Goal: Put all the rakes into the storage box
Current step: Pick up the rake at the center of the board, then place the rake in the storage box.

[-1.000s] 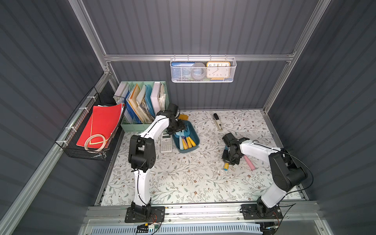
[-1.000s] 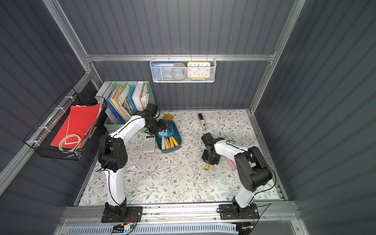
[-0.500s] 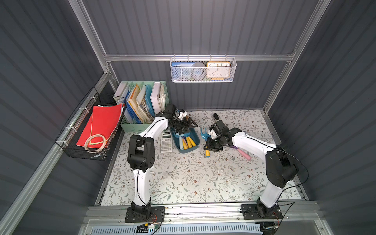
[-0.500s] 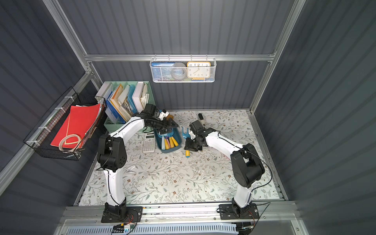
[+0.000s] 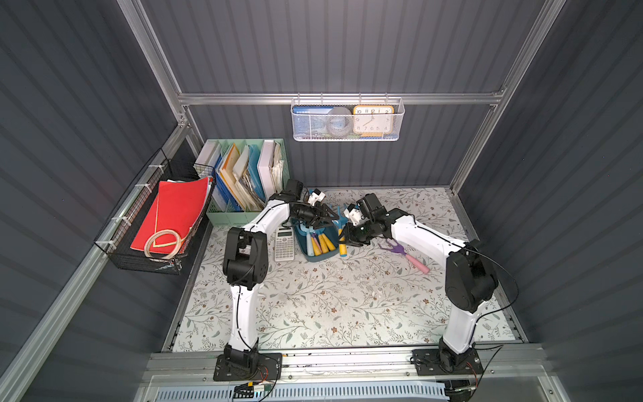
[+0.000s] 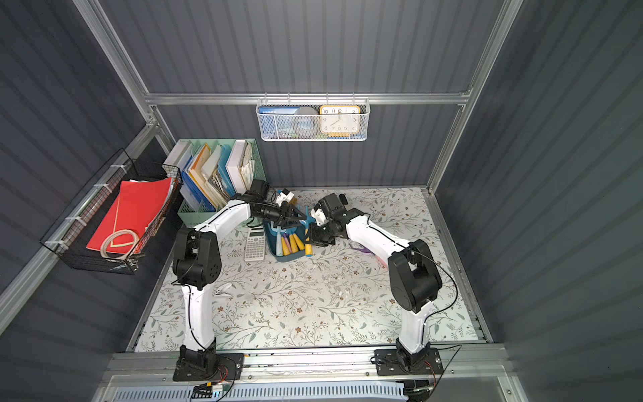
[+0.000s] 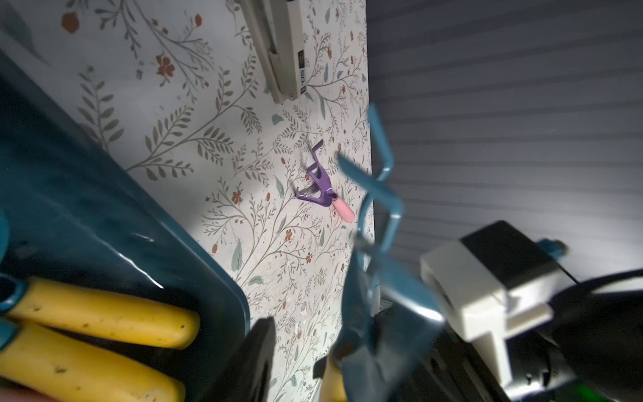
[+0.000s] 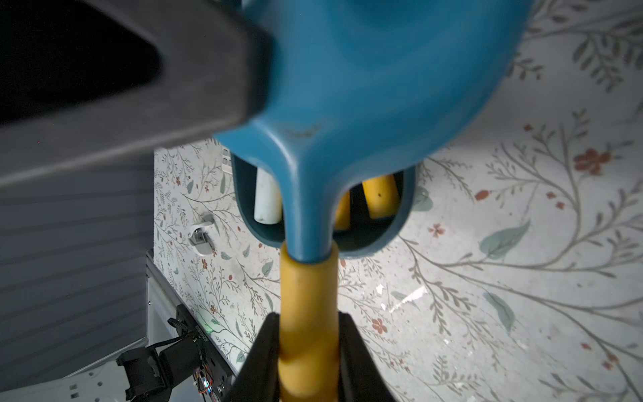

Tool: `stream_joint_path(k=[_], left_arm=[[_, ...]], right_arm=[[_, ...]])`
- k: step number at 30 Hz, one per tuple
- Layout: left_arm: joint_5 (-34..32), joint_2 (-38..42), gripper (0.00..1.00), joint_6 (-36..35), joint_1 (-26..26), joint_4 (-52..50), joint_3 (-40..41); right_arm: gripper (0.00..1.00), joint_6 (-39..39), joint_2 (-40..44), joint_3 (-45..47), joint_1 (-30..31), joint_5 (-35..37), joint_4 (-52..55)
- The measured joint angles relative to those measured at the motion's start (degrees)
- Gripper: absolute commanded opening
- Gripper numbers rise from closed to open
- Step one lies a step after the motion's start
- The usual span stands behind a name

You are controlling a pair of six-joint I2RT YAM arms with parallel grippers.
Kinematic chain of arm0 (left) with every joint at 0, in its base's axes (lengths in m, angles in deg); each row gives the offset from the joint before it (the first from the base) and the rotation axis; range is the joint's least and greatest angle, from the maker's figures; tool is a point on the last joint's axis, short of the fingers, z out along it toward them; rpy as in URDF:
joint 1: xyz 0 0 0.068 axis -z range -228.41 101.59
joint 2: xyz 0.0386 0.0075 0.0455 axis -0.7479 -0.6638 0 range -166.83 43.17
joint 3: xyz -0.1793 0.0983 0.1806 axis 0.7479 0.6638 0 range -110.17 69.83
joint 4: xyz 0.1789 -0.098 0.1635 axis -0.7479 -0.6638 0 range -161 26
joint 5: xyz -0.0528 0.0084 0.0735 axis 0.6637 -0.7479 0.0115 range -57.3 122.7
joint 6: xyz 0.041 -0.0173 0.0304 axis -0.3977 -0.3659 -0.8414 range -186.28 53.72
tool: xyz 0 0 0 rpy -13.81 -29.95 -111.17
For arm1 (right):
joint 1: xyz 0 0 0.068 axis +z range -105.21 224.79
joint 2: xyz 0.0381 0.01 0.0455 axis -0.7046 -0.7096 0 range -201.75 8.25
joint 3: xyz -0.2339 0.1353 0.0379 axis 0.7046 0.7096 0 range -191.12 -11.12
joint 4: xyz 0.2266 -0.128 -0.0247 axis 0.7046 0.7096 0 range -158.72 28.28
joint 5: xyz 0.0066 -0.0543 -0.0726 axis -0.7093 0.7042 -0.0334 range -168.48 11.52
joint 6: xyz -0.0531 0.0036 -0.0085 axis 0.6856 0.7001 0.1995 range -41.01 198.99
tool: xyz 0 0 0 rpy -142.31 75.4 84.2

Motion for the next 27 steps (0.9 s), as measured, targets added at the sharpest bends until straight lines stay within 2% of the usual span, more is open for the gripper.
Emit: stream_joint_path(k=[1, 3, 4, 8, 10, 12, 13, 19, 27], left_arm=[[0.2, -0.4, 0.27, 0.2, 0.0, -0.2, -0.4], [0.3, -0.8, 0.02, 0.4, -0.2, -0.5, -0.9], [0.0, -0.8, 0.0, -0.2, -0.3, -0.5, -1.0], [-0.9, -1.0, 0.0, -0.3, -1.2, -0.4, -1.4], [-1.0, -1.0, 0.0, -0.2, -1.5, -0.2, -1.8], [-2.5, -1.0, 0.0, 0.5, -1.7, 0.2, -1.9], [-3.3, -1.0, 0.0, 1.2, -1.9, 0.5, -1.8], [-8.3, -1.1, 0.0, 4.2, -3.3, 1.8, -1.3], [-15.4, -1.5, 0.0, 4.4, -5.5, 1.5, -1.3]], right_arm=[[0.07, 0.0, -0.9, -1.0, 0.0, -0.3, 0.4], [0.08, 0.0, -2.6, -2.4, 0.0, -0.6, 0.9], [0.08, 0.0, -3.4, -3.0, 0.1, -1.2, 1.1], [0.12, -0.1, -4.6, -5.5, 0.0, -1.4, 1.6], [0.38, -0.2, -5.2, -6.9, 0.1, -0.7, 2.0], [0.53, -0.3, -5.8, -8.0, 0.2, 0.5, 1.9], [0.56, -0.2, -6.0, -8.6, 0.2, 1.2, 1.6], [0.56, -0.5, -6.1, -9.0, 0.3, 4.0, 0.0], [0.55, -1.5, -6.1, -5.6, -0.3, 4.8, -1.0]])
